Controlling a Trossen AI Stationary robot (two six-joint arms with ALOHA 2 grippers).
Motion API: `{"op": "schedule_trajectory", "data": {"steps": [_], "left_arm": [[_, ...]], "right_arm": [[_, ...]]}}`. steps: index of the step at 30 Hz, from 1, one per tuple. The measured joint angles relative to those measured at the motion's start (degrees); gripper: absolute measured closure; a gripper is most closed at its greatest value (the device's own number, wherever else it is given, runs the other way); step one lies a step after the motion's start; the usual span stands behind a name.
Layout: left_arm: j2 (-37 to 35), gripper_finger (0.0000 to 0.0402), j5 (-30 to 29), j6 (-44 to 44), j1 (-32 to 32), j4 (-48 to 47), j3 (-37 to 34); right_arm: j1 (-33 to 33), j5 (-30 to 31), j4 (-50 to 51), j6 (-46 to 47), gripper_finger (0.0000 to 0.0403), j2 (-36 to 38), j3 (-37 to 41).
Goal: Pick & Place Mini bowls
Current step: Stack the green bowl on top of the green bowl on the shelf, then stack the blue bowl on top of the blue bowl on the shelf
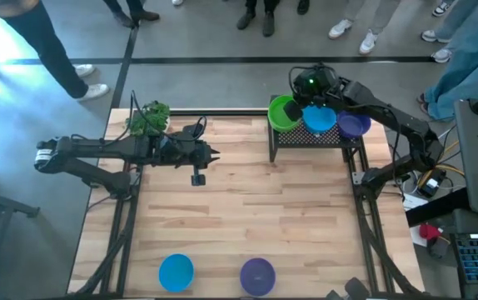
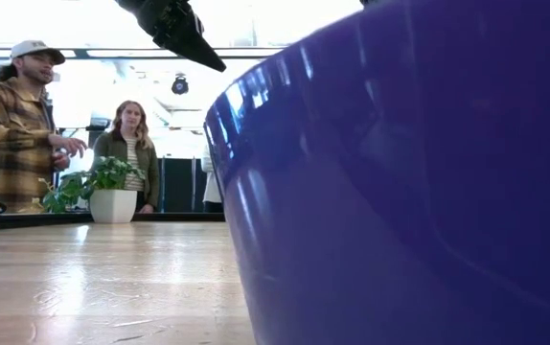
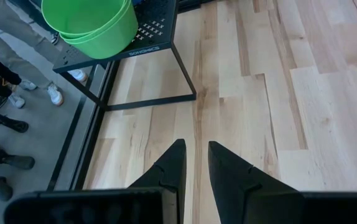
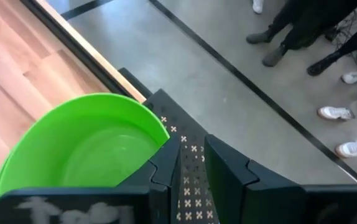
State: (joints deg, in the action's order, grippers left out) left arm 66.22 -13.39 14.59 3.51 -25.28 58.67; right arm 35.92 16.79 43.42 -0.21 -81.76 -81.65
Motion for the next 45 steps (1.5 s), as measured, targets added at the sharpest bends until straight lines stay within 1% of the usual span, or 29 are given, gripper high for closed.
{"op": "schedule_trajectory", "data": {"steps": [4,15,20,24,26,29,34,40,45], "left_arm": [[0.0,0.0339,0.0,0.0,0.0,0.0,0.0],[0.0,0.0339,0.0,0.0,0.0,0.0,0.0],[0.0,0.0339,0.0,0.0,0.0,0.0,0.0],[0.0,0.0339,0.0,0.5,-0.4,-1.3,0.1],[-0.1,0.0339,0.0,1.7,-1.3,-4.3,0.1],[-0.1,0.0339,0.4,2.2,-4.1,-9.4,0.1],[-0.1,0.0339,1.8,0.9,-12.8,-17.0,0.1],[0.0,0.0339,1.9,-7.6,-25.8,-20.2,0.1],[1.1,0.0339,1.9,-18.4,-35.1,-20.2,-0.8]], "right_arm": [[0.0,1.6,-0.6,0.0,0.0339,-0.1,0.6],[0.0,1.8,-0.5,-1.0,0.0340,-0.8,3.4],[-0.1,1.8,-0.6,-1.3,0.0344,1.0,3.4],[-2.2,1.2,0.8,-1.5,0.0344,4.8,3.4],[-4.5,1.1,2.4,-1.1,0.0344,7.2,3.4],[-9.8,1.0,5.2,0.7,0.0344,10.7,4.0],[-21.0,0.7,7.2,4.1,0.0344,15.6,7.0],[-33.5,1.1,6.7,8.2,0.0344,19.4,10.8],[-41.1,1.2,4.7,9.0,0.0344,20.6,13.0]]}}
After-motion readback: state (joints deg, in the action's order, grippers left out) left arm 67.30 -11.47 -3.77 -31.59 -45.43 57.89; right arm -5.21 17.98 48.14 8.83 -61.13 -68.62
